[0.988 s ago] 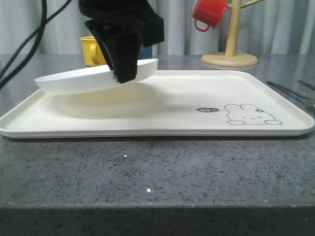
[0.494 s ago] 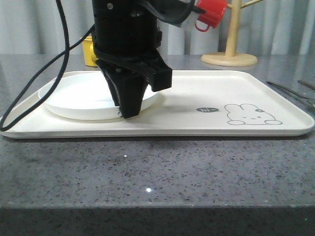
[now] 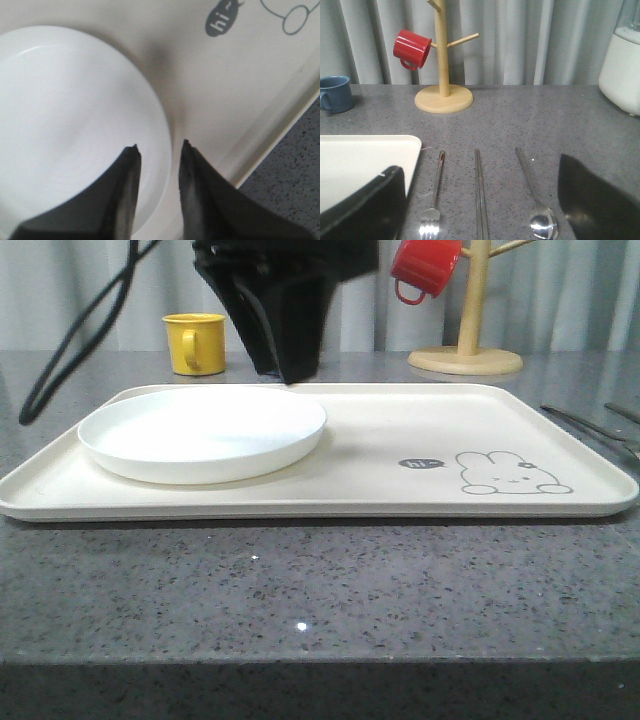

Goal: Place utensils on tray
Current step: 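Raise the left gripper away from the plate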

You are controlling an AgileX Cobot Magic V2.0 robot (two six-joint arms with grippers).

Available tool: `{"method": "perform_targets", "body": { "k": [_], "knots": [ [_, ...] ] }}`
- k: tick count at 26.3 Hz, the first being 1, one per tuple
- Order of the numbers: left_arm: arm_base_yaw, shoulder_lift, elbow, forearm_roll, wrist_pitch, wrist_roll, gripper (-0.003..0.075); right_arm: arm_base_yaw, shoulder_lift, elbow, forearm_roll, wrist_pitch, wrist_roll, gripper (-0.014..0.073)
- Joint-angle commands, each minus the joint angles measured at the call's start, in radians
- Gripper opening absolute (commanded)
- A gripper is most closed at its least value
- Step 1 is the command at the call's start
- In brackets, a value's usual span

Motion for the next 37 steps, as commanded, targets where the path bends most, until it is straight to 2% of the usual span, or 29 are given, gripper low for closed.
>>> {"method": "perform_targets", "body": {
  "k": [1,2,6,11,14,19,27,31,37],
  "knots": [
    [0.065,-0.118,-0.033,0.01,0.032,-0.004,0.0009,0.001,0.018,-0.035,-0.008,-0.084,-0.005,0.064],
    [0.097,-0.145,-0.033,0.01,0.032,-0.004,-0.0018,0.001,0.018,-0.035,-0.008,-0.084,-0.005,0.064],
    [0.235,-0.244,-0.018,0.004,0.032,-0.01,-0.0018,0.001,0.018,-0.035,-0.008,-0.084,-0.005,0.064],
    [0.421,-0.394,0.079,-0.005,0.015,-0.015,-0.0018,0.001,0.018,-0.035,-0.008,-0.084,-0.005,0.064],
    [0.514,-0.492,0.174,-0.011,-0.051,-0.015,-0.0018,0.001,0.018,-0.035,-0.008,-0.084,-0.005,0.064],
    [0.64,-0.692,0.404,-0.053,-0.235,-0.015,-0.0018,0.001,0.018,-0.035,-0.008,-0.084,-0.005,0.064],
    [0.662,-1.069,0.8,-0.072,-0.598,-0.015,-0.0018,0.001,0.018,-0.035,-0.008,-0.084,-0.005,0.064],
    [0.662,-1.291,0.987,-0.107,-0.711,-0.015,-0.0018,0.001,0.018,-0.035,-0.008,-0.084,-0.005,0.064],
    [0.662,-1.625,1.203,-0.136,-0.794,-0.015,-0.0018,0.001,0.018,-0.035,-0.008,-0.084,-0.005,0.064]
  ]
}}
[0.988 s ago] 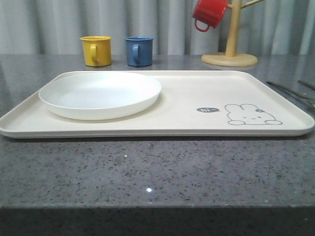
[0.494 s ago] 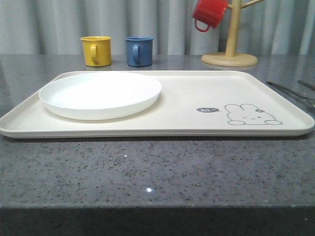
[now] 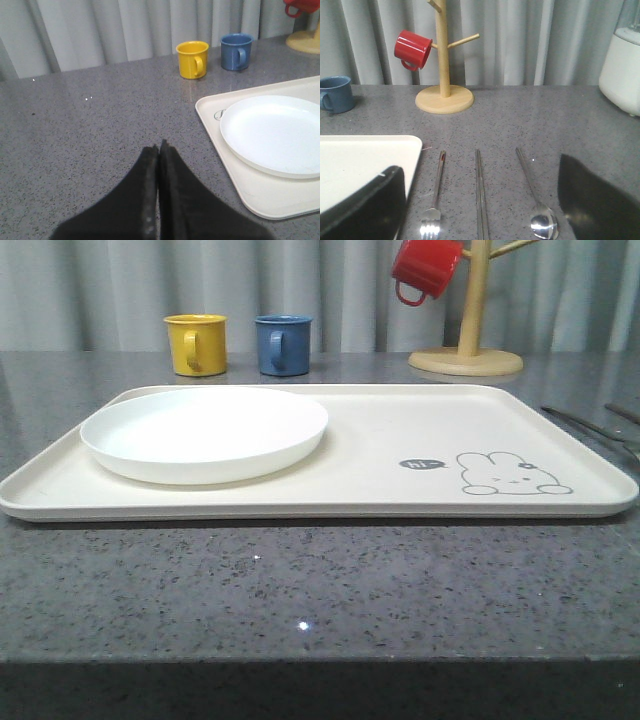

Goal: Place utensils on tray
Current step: 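Raise the left gripper away from the plate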

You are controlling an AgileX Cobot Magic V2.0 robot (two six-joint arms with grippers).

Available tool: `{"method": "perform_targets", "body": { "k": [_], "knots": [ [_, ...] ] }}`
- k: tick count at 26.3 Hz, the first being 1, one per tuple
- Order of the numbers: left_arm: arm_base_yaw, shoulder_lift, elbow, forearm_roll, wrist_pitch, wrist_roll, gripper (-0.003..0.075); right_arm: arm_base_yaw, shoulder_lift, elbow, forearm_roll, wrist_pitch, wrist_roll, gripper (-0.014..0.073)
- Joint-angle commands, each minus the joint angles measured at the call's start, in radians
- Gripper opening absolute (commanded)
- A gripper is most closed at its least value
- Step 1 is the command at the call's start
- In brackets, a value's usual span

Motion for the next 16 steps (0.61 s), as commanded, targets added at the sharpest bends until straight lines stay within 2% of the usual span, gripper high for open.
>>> {"method": "perform_targets", "body": {
  "k": [1,4,16],
  "knots": [
    [0.004,-0.136,0.047,-0.044,-0.126,-0.014,-0.0018,0.001,0.018,-0.035,-0.008,-0.084,-0.005,0.064],
    [0.004,-0.252,0.1,-0.095,-0.144,-0.014,-0.0018,0.001,0.018,-0.035,-0.008,-0.084,-0.005,0.064],
    [0.004,-0.221,0.13,-0.121,-0.132,-0.014,-0.0018,0.001,0.018,-0.035,-0.008,-0.084,-0.005,0.064]
  ]
}}
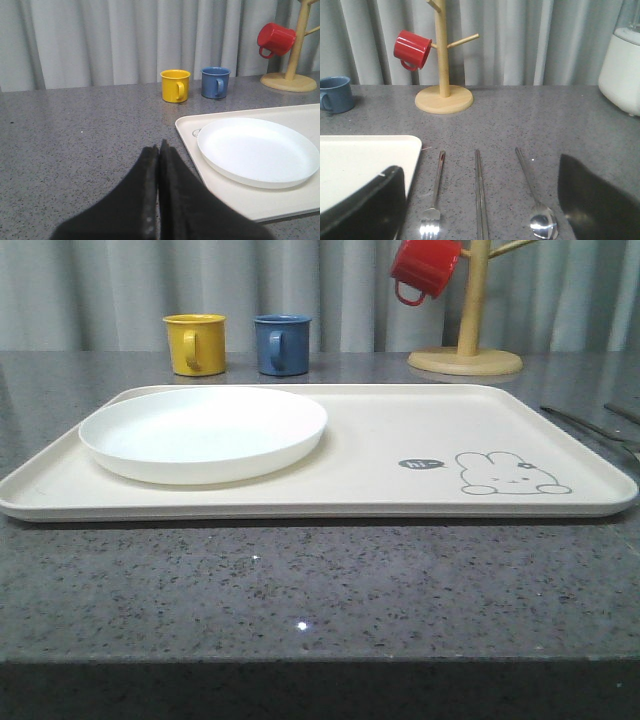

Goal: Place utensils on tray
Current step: 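Raise the left gripper away from the plate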

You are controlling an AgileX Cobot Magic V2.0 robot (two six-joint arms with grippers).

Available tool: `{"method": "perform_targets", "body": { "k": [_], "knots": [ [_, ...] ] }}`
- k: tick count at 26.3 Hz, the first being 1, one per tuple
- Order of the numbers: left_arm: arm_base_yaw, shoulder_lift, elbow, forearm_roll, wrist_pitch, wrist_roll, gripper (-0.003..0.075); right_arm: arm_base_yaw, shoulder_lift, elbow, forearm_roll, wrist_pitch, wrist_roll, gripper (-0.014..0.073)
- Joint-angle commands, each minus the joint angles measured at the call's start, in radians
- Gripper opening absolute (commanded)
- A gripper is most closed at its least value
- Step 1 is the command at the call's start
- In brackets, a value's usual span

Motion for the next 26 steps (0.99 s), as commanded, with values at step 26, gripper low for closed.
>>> {"method": "perform_targets", "body": {
  "k": [26],
  "knots": [
    [0.004,0.008,-0.025,-0.015,-0.077,-0.012,-0.0018,0.001,0.325,-0.168,-0.01,0.127,-0.043,0.0356]
  ]
}}
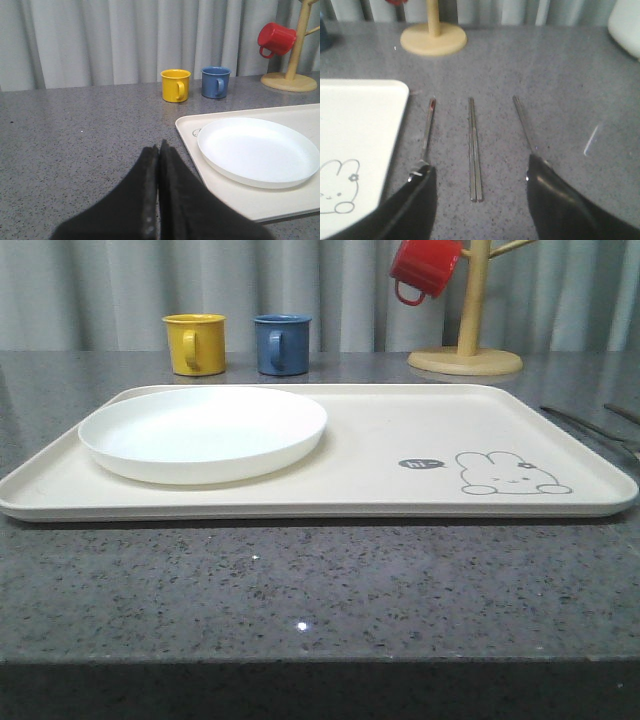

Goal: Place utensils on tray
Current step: 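Grasp the fork beside the tray with the right gripper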

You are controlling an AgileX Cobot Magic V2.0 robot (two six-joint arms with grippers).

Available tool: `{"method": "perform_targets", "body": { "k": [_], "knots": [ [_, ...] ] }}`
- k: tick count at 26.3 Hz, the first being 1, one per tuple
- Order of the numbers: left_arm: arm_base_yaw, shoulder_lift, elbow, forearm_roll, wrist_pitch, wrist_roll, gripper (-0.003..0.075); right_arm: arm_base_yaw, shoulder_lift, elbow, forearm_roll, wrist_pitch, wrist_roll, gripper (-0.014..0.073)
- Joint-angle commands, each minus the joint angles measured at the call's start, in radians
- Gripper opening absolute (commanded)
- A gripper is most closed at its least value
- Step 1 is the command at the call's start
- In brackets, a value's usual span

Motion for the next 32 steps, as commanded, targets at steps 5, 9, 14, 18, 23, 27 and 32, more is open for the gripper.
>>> {"method": "perform_targets", "body": {
  "k": [5,9,14,18,23,27,32],
  "knots": [
    [0.004,0.008,-0.025,-0.015,-0.077,-0.012,-0.0018,0.007,0.334,-0.22,-0.006,0.101,-0.023,0.0356],
    [0.004,0.008,-0.025,-0.015,-0.077,-0.012,-0.0018,0.086,0.517,-0.342,-0.004,0.173,-0.023,0.0356],
    [0.004,0.008,-0.025,-0.015,-0.077,-0.012,-0.0018,0.139,0.706,-0.472,0.008,0.226,-0.022,0.0356],
    [0.004,0.008,-0.025,-0.015,-0.077,-0.012,-0.0018,0.149,0.84,-0.568,0.017,0.255,-0.022,0.0356],
    [0.004,0.008,-0.025,-0.015,-0.077,-0.012,-0.0018,0.149,0.968,-0.644,0.036,0.278,-0.022,0.0355],
    [0.004,0.008,-0.025,-0.015,-0.077,-0.012,-0.0018,0.149,1.031,-0.658,0.043,0.274,-0.022,0.0354],
    [0.004,0.008,-0.025,-0.015,-0.077,-0.012,-0.0018,0.149,1.084,-0.658,0.044,0.274,-0.022,0.0354]
  ]
}}
